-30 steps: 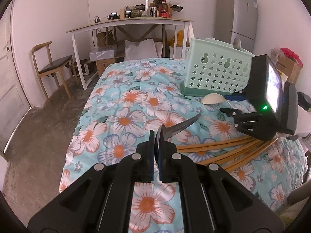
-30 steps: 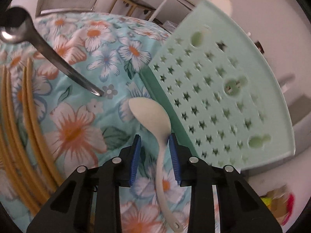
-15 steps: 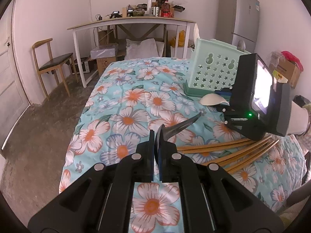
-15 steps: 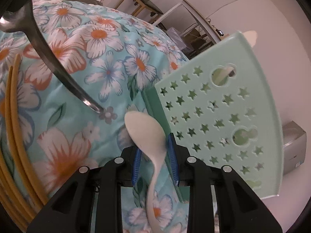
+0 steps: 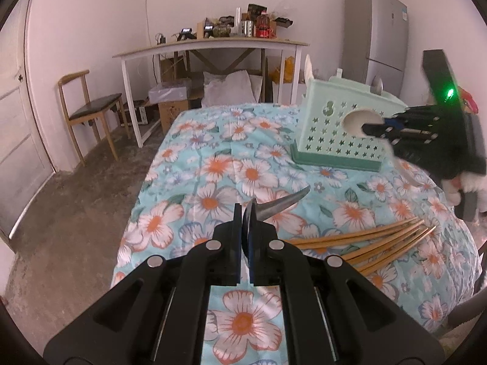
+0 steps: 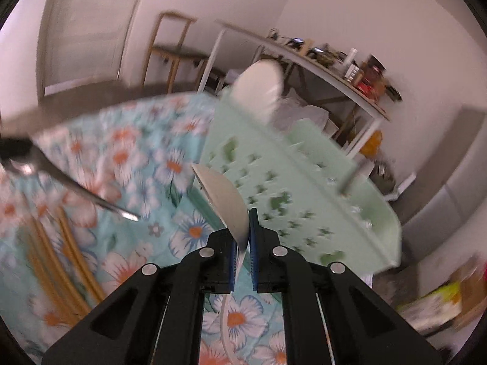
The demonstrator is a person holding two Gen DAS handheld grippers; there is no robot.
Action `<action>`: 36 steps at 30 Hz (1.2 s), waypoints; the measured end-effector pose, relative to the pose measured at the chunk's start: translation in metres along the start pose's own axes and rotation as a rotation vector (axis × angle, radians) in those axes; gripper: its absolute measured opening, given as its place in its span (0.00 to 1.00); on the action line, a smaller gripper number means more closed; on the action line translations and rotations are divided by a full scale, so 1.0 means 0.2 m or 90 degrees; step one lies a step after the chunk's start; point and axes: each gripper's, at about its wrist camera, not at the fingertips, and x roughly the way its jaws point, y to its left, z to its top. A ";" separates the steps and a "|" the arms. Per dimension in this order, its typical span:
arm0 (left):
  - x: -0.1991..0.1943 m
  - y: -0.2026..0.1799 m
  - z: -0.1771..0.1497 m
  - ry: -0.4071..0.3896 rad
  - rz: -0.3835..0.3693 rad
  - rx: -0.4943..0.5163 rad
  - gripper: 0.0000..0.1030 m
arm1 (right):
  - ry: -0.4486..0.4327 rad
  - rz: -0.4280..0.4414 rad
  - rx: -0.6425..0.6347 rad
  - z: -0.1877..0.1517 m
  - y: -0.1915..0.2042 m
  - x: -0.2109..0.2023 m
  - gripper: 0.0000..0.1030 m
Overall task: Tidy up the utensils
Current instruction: 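Lower the white spoon into the holder with the right gripper while the left holds the metal spoon above it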
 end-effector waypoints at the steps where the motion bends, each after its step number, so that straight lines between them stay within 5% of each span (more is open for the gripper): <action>1: -0.01 0.00 0.02 -0.006 0.002 0.001 0.03 | -0.007 0.003 0.017 -0.01 -0.04 -0.04 0.07; 17: -0.23 -0.12 0.55 -0.174 0.014 0.041 0.03 | -0.103 0.004 0.171 -0.12 -0.34 -0.44 0.07; 27: 0.11 -0.36 0.78 -0.057 0.037 0.148 0.03 | -0.134 -0.003 0.197 -0.17 -0.40 -0.53 0.07; 36: 0.35 -0.42 0.93 0.049 0.011 0.164 0.03 | -0.134 0.000 0.231 -0.23 -0.48 -0.53 0.07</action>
